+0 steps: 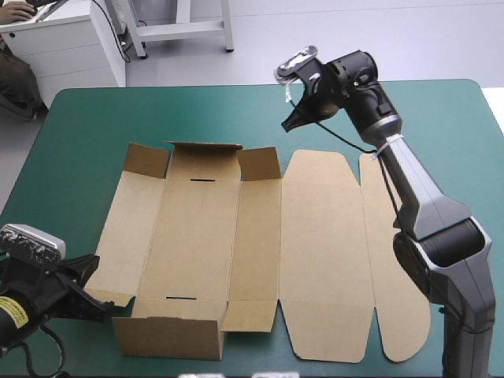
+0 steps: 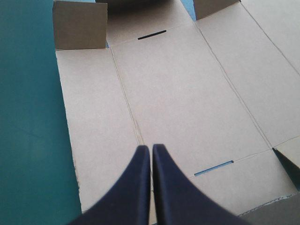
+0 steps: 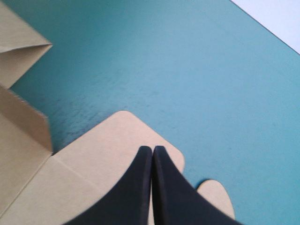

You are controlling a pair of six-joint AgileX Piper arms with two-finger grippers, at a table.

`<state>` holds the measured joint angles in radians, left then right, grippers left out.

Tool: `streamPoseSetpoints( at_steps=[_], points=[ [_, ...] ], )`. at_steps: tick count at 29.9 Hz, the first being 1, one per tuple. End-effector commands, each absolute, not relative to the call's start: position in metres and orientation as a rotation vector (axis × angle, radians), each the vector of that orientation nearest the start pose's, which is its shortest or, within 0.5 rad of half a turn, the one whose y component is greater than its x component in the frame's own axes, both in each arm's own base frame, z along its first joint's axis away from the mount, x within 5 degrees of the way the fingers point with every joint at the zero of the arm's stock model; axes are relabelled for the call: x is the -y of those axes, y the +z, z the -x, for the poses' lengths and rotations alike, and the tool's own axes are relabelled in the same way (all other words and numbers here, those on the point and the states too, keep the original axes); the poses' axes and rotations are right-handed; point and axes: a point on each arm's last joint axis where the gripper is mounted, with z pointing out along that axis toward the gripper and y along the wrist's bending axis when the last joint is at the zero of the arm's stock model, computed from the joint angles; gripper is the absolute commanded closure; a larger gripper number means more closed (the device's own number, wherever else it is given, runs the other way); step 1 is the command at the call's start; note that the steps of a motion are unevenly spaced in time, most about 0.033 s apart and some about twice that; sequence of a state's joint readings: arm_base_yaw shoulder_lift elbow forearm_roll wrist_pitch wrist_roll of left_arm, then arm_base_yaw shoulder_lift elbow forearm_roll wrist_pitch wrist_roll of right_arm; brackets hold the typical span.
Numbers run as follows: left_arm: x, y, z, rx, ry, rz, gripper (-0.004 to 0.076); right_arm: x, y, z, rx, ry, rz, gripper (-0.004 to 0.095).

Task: Fold the box

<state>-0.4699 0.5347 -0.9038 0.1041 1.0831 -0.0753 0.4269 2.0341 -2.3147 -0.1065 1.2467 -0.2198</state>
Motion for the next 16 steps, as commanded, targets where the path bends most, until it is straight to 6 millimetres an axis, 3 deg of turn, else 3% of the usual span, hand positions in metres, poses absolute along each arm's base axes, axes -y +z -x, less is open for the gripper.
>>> streamPoseSetpoints(
  at_steps=[1,9,16],
  points=[
    [0.023,0.391,-0.064,-2.060,-0.196,-0.420,0.0731,-0.133,0.452,-0.389,-2.244,-0.069,0.564,0.0927],
    [0.024,0.392,-0.065,-2.055,-0.208,-0.403,0.0731,-0.067,0.474,-0.368,-2.268,-0.005,0.366,0.0927],
    [0.033,0.400,-0.086,-2.038,-0.205,-0.386,0.0731,-0.020,0.461,-0.333,-2.372,-0.007,0.309,0.0927]
  ],
)
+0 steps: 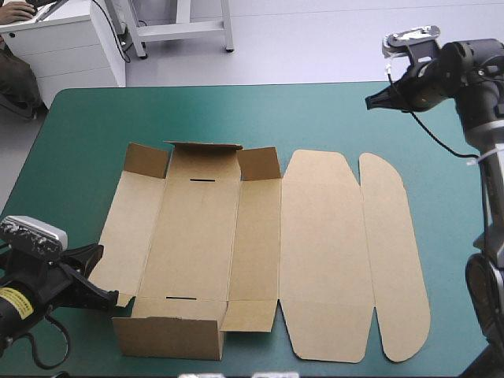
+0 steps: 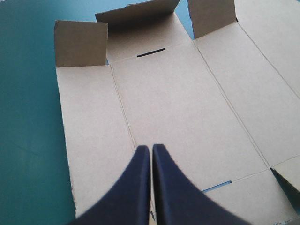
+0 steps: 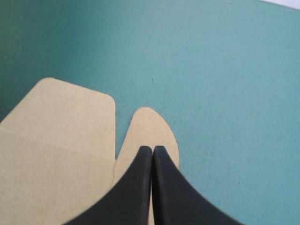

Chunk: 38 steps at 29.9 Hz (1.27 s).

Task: Fold the box

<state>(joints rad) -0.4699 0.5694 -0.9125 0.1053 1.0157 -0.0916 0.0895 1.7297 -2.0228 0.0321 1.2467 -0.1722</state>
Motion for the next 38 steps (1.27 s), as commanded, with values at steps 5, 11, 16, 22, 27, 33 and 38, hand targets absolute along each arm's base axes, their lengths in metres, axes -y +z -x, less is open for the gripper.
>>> streamPoseSetpoints(
  at_steps=[5,11,16,22,27,33,38],
  points=[
    [0.043,0.414,-0.115,-2.047,-0.116,-0.404,0.0731,0.004,0.449,-0.303,-2.437,0.001,0.237,0.0927],
    [0.054,0.443,-0.146,-2.044,-0.062,-0.400,0.0731,0.006,0.443,-0.270,-2.442,0.129,0.217,0.0927],
    [0.064,0.462,-0.166,-2.049,-0.031,-0.434,0.0720,0.000,0.445,-0.241,-2.417,0.172,0.221,0.0927],
    [0.073,0.467,-0.185,-2.085,0.023,-0.515,0.0707,-0.003,0.442,-0.205,-2.399,0.173,0.222,0.0926],
    [0.073,0.457,-0.208,-2.179,0.084,-0.543,0.0707,-0.007,0.434,-0.171,-2.380,0.165,0.244,0.0927],
    [0.048,0.438,-0.240,-2.309,-0.063,-0.511,0.0707,-0.009,0.418,-0.142,-2.386,0.163,0.243,0.0927],
    [0.007,0.424,-0.261,-2.382,-0.324,-0.366,0.0707,-0.011,0.405,-0.125,-2.393,0.164,0.243,0.0927]
  ],
)
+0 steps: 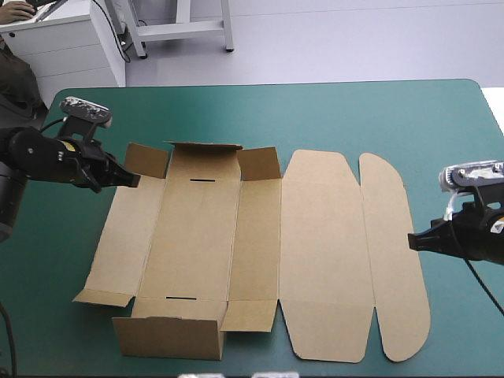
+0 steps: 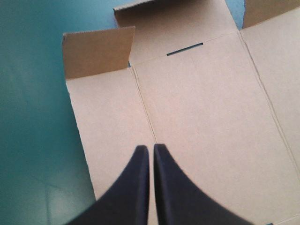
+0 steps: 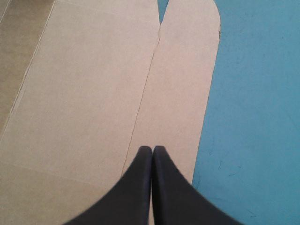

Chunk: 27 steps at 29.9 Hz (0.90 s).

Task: Fold the box

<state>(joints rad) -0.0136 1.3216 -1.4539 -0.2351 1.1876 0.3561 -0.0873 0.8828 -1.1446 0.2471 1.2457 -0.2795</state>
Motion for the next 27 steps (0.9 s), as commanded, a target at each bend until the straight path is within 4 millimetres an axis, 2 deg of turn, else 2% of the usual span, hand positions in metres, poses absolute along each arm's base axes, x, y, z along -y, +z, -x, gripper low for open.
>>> streamPoseSetpoints(
  at_steps=[1,4,8,11,13,16,20,22,24,27],
  points=[
    [-0.001,0.422,-0.263,-2.383,-0.357,-0.342,0.0707,-0.011,0.403,-0.122,-2.393,0.166,0.240,0.0927],
    [-0.034,0.417,-0.267,-2.389,-0.428,-0.195,0.0707,-0.012,0.398,-0.114,-2.387,0.166,0.234,0.0927],
    [-0.075,0.414,-0.269,-2.356,-0.390,0.070,0.0707,-0.014,0.395,-0.108,-2.376,0.185,0.229,0.0927],
    [-0.093,0.415,-0.265,-2.330,-0.352,0.158,0.0703,-0.014,0.395,-0.107,-2.365,0.186,0.238,0.0927],
    [-0.095,0.416,-0.265,-2.317,-0.346,0.173,0.0665,-0.014,0.395,-0.107,-2.363,0.181,0.250,0.0927],
    [-0.098,0.410,-0.267,-2.344,-0.338,0.174,0.0524,-0.014,0.395,-0.107,-2.361,0.181,0.249,0.0927],
    [-0.105,0.396,-0.276,-2.413,-0.356,0.204,0.0216,-0.014,0.395,-0.107,-2.360,0.178,0.254,0.0927],
    [-0.108,0.386,-0.282,-2.446,-0.386,0.225,0.0112,-0.014,0.395,-0.107,-2.359,0.175,0.262,0.0927],
    [-0.111,0.376,-0.288,-2.484,-0.421,0.225,0.0085,-0.014,0.395,-0.107,-2.359,0.174,0.266,0.0927],
    [-0.112,0.361,-0.299,-2.518,-0.503,0.151,0.0085,-0.014,0.395,-0.107,-2.359,0.174,0.266,0.0927]
  ],
)
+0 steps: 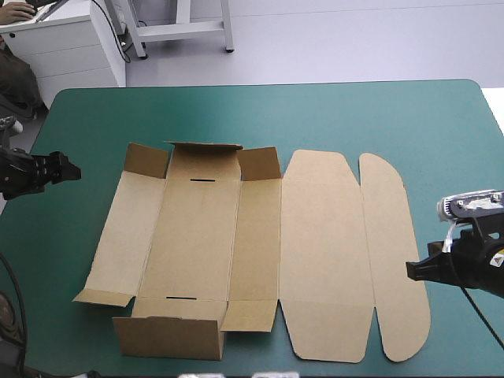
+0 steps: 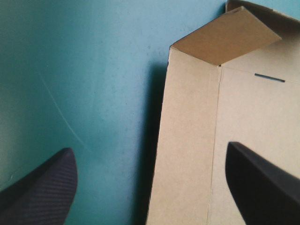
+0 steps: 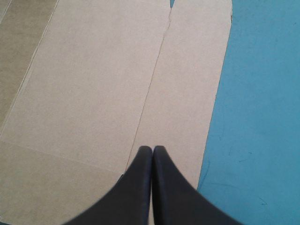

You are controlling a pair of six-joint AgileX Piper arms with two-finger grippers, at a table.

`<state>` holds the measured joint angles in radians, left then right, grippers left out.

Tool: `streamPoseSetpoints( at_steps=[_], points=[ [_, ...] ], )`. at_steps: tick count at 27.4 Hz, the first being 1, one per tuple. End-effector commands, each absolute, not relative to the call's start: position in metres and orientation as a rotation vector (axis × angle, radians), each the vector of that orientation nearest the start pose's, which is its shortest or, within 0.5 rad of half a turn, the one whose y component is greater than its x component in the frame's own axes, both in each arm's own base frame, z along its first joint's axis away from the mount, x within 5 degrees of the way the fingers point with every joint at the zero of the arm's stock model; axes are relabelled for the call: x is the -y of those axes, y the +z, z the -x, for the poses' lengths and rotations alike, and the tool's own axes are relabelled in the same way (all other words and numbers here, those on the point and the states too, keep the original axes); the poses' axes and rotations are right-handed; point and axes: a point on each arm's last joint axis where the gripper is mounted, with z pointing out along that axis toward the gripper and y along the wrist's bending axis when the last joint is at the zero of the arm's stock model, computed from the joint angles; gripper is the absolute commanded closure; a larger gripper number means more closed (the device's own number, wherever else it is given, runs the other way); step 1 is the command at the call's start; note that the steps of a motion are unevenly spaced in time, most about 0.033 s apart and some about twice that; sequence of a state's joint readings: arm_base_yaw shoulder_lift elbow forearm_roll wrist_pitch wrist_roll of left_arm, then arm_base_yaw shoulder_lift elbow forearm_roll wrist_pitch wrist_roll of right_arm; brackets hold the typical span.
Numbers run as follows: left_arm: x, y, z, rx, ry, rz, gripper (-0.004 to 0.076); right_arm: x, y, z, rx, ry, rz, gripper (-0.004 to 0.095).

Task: Fold the box

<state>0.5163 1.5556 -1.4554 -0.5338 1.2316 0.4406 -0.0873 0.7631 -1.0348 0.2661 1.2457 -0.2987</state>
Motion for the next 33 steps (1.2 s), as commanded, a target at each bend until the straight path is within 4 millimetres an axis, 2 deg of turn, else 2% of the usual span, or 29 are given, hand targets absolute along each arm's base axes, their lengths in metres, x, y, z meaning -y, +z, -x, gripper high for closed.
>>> streamPoseSetpoints(
  at_steps=[1,6,13,18,23,27,30,33],
  points=[
    [-0.113,0.356,-0.303,-2.526,-0.537,0.122,0.0085,-0.014,0.395,-0.107,-2.357,0.173,0.265,0.0927],
    [-0.116,0.330,-0.314,-2.569,-0.585,-0.027,0.0085,-0.014,0.395,-0.107,-2.354,0.176,0.264,0.0927],
    [-0.127,0.290,-0.333,-2.652,-0.670,0.002,0.0085,-0.015,0.395,-0.107,-2.349,0.181,0.263,0.0927],
    [-0.125,0.266,-0.332,-2.696,-0.746,0.007,0.0085,-0.015,0.396,-0.107,-2.346,0.198,0.254,0.0927],
    [-0.113,0.238,-0.320,-2.763,-0.842,0.003,0.0085,-0.015,0.396,-0.107,-2.343,0.196,0.256,0.0927],
    [-0.101,0.219,-0.307,-2.826,-0.931,0.067,0.0085,-0.015,0.396,-0.107,-2.342,0.194,0.262,0.0927],
    [-0.078,0.200,-0.281,-2.914,-1.011,0.067,0.0085,-0.015,0.396,-0.108,-2.334,0.189,0.265,0.0927],
    [-0.067,0.196,-0.258,-2.945,-1.049,0.097,0.0085,-0.015,0.396,-0.108,-2.331,0.181,0.272,0.0927]
  ],
)
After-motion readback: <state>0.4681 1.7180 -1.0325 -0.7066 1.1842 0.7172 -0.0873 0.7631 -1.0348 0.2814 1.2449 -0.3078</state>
